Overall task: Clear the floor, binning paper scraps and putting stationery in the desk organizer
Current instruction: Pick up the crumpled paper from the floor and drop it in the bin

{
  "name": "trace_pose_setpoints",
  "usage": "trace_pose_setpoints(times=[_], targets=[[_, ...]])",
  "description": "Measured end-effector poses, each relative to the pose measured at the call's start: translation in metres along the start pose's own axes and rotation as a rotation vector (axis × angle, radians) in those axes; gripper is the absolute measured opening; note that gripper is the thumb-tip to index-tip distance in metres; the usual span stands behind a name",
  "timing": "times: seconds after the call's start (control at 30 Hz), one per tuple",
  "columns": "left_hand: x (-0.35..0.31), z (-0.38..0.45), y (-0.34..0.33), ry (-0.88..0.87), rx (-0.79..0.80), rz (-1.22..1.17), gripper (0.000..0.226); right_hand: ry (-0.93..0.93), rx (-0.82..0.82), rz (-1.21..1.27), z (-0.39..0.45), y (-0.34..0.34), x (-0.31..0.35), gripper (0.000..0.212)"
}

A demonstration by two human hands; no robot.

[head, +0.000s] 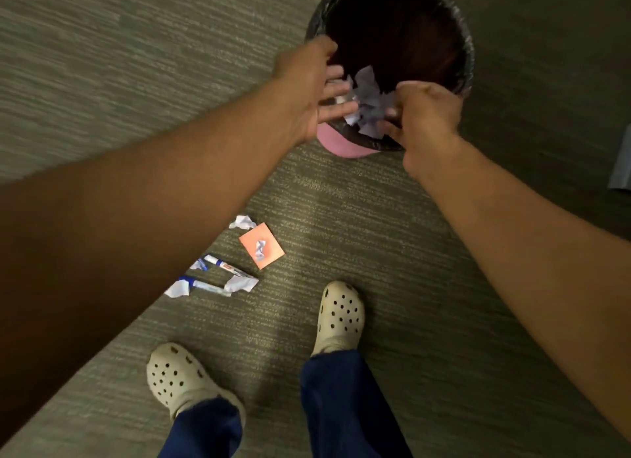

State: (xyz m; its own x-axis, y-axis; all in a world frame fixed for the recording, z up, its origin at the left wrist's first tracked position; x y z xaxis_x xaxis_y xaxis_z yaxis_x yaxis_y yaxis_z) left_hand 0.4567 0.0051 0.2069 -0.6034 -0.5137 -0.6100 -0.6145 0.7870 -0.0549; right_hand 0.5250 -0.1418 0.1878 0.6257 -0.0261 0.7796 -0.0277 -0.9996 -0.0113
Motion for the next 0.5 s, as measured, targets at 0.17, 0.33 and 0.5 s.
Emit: trace_pose_setpoints(times=[0.17,0.33,0.5], targets=[[0.050,-0.015,0.117,-0.088,-0.190,0.014,0.009,0.260,0.366,-0.299,-0.064,-0.017,-0.073,0.020],[0.162,-0.017,0.253,0.057,-0.501,0.346,0.017,0.309,0.595,-0.685,-0.088,-0.033,-0.187,0.017],[0.276,-0.001,0.339,0.191,-0.625,0.638,0.023,0.422,0.833,-1.064,-0.076,-0.058,-0.291,0.026]])
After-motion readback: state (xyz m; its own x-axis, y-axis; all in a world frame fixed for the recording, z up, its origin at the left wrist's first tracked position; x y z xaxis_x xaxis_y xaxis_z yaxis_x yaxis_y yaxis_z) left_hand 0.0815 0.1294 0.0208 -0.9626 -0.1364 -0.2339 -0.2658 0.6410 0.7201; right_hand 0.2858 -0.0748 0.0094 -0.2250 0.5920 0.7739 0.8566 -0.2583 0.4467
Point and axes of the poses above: each hand's wrist, its own z-axis towards the middle knuckle, its own y-axis out of the back of the hand, x = y × z, the point moved 2 cm from there along z, towards the middle knuckle, and after that the axes turned 14 degrees about z, right-handed, at the moved point
